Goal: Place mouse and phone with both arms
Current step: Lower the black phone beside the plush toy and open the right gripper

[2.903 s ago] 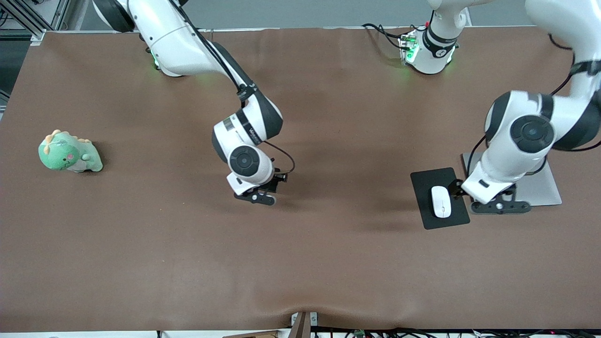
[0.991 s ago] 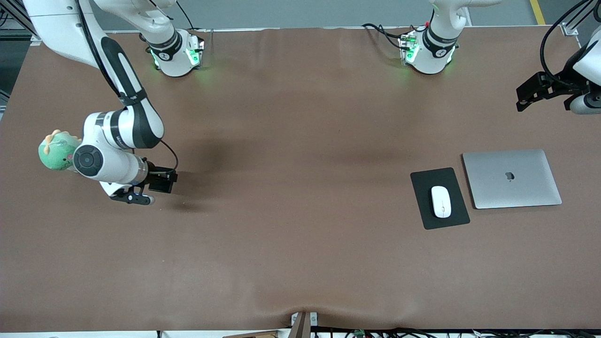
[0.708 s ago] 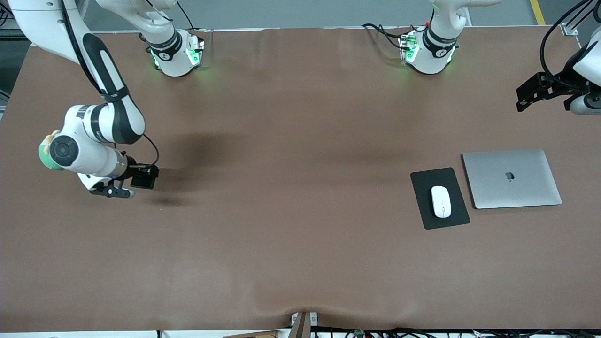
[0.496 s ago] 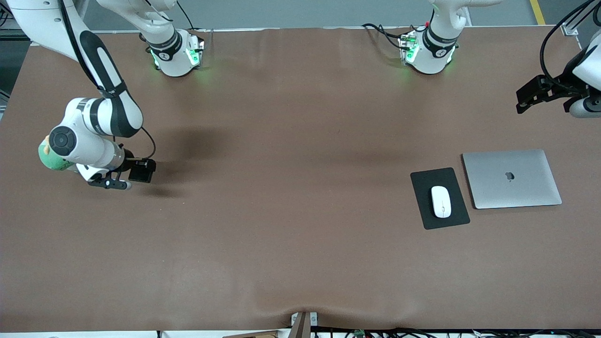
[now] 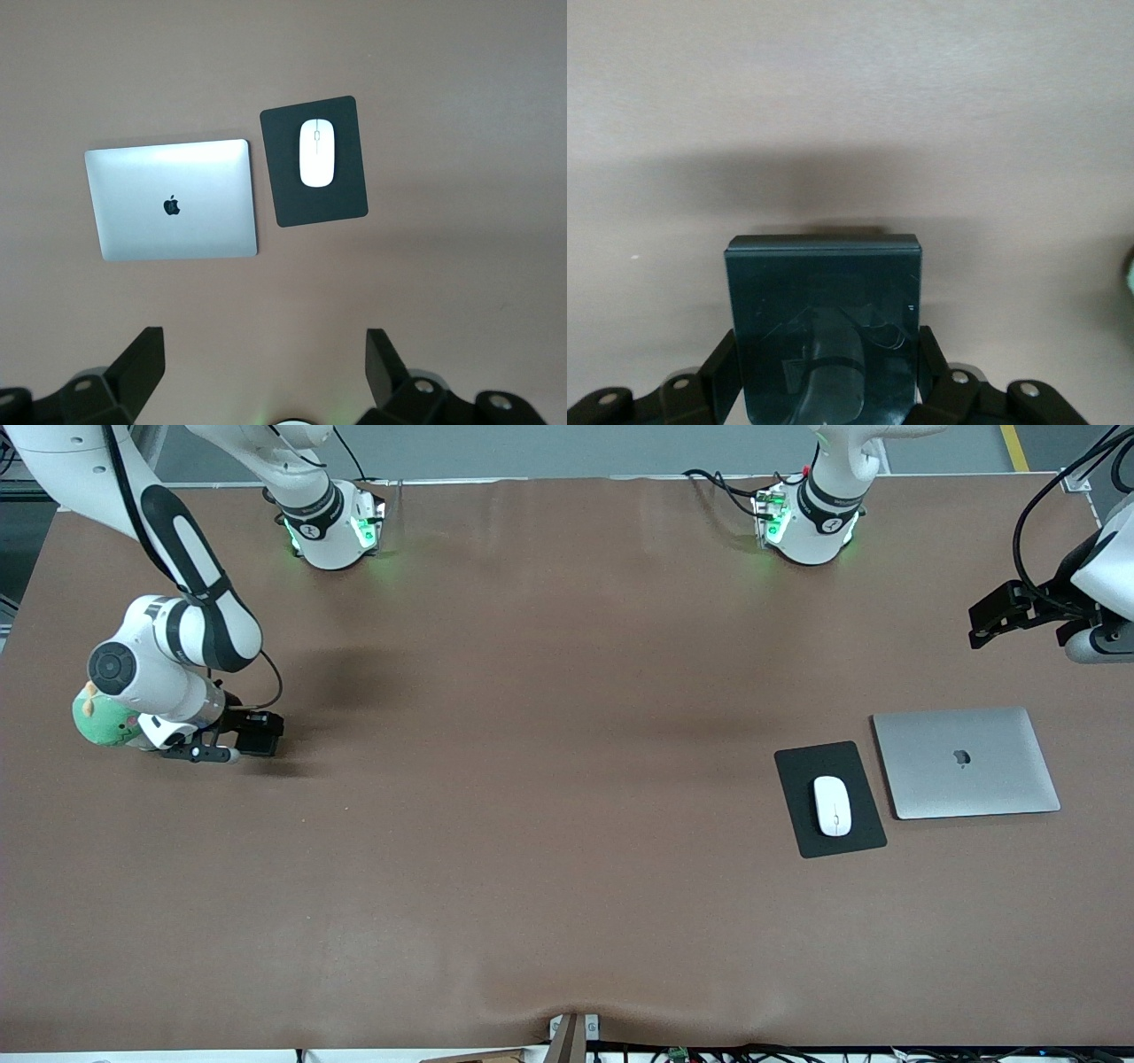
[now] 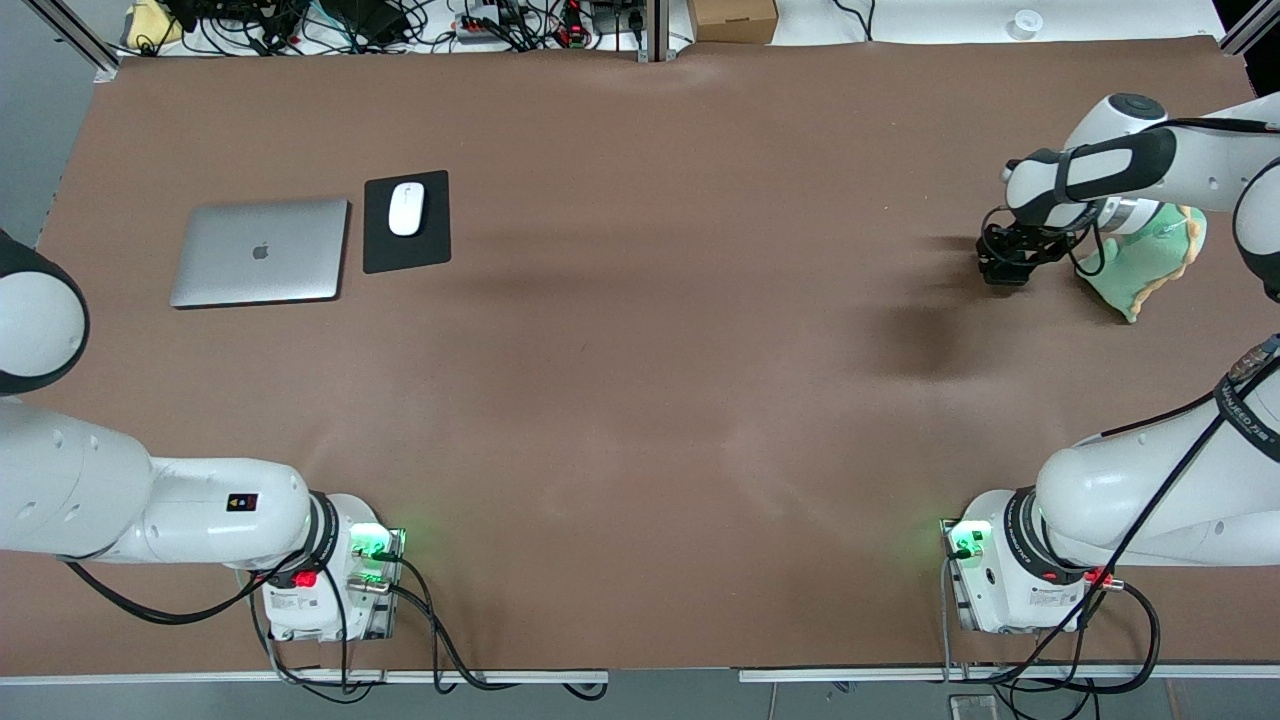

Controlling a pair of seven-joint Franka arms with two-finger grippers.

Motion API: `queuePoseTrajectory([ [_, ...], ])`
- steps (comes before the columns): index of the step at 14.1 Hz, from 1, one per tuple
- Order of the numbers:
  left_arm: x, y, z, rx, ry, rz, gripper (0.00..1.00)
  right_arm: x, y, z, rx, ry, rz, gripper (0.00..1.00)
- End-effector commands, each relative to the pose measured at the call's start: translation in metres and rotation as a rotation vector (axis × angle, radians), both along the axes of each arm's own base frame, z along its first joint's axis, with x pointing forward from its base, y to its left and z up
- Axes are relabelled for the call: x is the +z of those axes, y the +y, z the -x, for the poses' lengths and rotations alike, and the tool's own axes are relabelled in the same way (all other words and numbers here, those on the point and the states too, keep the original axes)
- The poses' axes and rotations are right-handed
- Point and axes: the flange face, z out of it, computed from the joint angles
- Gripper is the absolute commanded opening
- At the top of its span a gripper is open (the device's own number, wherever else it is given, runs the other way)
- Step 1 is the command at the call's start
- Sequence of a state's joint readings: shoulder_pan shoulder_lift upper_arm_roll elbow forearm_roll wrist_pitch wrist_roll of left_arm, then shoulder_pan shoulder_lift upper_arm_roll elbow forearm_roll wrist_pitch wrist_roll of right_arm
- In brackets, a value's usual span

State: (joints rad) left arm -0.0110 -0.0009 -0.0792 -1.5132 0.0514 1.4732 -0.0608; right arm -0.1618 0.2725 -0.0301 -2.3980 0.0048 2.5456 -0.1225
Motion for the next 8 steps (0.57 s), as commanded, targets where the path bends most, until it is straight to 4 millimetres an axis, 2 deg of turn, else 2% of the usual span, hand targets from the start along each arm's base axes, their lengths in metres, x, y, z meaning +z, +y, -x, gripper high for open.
queuePoseTrajectory([
  [1, -0.001, -0.001, -0.007, 0.005, -0.027, 0.073, 1.0, -0.004, -0.016, 0.018, 0.026, -0.018, -0.002, 0.0],
  [5, -0.001, 0.005, -0.002, 0.016, -0.009, 0.068, 1.0, -0.025, -0.012, 0.035, 0.027, -0.042, 0.003, 0.0],
  [7, 0.005, 0.007, 0.002, 0.022, -0.012, 0.067, 1.0, -0.028, -0.011, 0.037, 0.027, -0.042, 0.003, 0.0],
  [8, 0.009, 0.006, 0.005, 0.034, -0.02, 0.065, 1.0, -0.027, -0.011, 0.037, 0.025, -0.038, 0.002, 0.06],
])
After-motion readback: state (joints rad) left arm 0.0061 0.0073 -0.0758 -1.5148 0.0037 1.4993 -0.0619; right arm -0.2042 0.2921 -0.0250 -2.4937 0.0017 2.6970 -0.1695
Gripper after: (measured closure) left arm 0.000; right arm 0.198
